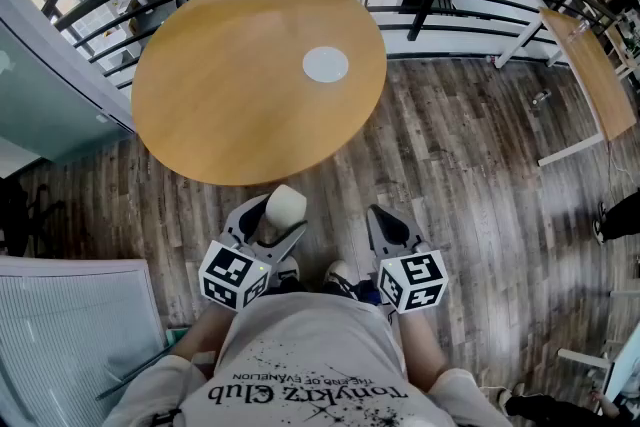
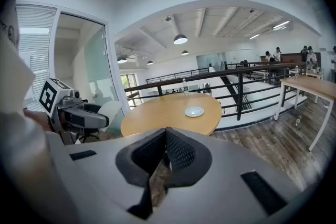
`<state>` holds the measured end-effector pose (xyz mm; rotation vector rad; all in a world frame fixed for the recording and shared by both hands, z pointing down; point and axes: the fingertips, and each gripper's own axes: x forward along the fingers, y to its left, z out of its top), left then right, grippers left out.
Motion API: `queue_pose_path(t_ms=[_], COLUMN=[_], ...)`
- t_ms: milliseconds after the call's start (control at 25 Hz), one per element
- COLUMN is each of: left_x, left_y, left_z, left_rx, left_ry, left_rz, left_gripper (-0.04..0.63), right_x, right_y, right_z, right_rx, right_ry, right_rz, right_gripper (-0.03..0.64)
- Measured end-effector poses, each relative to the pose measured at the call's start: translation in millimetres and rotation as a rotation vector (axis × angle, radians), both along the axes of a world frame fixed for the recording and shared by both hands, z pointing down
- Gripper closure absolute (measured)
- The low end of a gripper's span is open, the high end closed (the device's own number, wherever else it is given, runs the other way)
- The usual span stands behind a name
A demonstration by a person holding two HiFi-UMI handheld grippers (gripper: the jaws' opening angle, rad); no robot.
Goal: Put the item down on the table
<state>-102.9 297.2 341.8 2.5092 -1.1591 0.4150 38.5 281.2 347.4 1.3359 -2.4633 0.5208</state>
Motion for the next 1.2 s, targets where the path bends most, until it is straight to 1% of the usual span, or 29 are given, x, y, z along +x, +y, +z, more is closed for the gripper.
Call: queue_pose_path(t_ms=[280, 560, 720, 840, 1040, 1200], left_x=[-0.6, -6.0, -15.6, -26.8, -46.6, -58.6], left_y=[1.0, 4.3, 6.4, 8.2, 13.9, 23.0], left_z=[-2.8, -3.8, -5.7, -8.4, -8.6, -3.3], left_rx=[0.001, 0.003, 0.008, 0.014, 0.029, 0.037], left_ry=[0.021, 0.022, 0.026, 0.031, 0.031, 0.046], left_rz=[0.005, 0.012, 0.016, 0.02, 0.033, 0.058], left_gripper=[0.268, 0.268, 0.268, 0.268, 0.268, 0.268], right_x=[-1.8, -5.0, -8.6, -10.3, -8.4, -13.3], right_y=[4.3, 7.2, 9.1, 8.4, 6.7, 15.6], right_z=[1.2, -1.1, -2.6, -7.9, -16.5, -17.3], right_rx=[-0.008, -0.001, 0.002, 0.015, 0.043, 0.071], right_ry=[-0.002, 0.005, 0.016, 0.027, -0.008, -0.01], right_rz=[0.007, 0.009, 0.024, 0.052, 0.14, 0.189], right_gripper=[0.592, 0.592, 0.592, 0.592, 0.592, 0.592])
